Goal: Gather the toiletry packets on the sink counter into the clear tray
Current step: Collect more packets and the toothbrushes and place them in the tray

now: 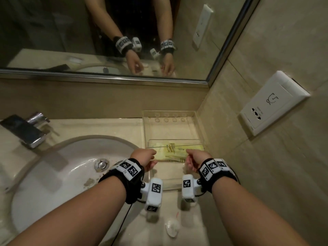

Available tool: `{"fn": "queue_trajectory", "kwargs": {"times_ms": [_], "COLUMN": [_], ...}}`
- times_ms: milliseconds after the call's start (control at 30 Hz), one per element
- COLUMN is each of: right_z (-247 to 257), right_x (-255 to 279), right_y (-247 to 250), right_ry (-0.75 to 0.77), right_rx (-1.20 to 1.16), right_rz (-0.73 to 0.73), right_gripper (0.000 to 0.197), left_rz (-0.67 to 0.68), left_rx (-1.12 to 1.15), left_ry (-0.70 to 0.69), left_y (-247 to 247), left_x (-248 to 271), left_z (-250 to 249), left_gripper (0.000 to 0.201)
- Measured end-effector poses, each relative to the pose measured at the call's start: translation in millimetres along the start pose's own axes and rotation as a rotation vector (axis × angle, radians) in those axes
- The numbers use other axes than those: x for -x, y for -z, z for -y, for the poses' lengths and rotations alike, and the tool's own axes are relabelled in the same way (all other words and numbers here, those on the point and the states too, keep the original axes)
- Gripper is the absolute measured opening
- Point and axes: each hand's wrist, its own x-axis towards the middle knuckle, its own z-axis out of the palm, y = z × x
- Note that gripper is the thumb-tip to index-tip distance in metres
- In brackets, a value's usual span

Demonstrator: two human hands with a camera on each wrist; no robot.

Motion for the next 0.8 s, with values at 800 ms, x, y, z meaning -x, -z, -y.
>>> {"fn": "queue_trajectory", "kwargs": {"times_ms": [800], "right_z": [-37], "right_x": [182], "right_y": [-359], "right_ry": [0.229], "right_rx": [0.472], "right_rz": [0.367], "right_gripper": [0.021], "left_rz": [-0.316], "left_rx": [0.304], "left_ry": [-0.103], "left_y": [363], "left_x": [97], "left_z": [2], "left_gripper": [0.019]}}
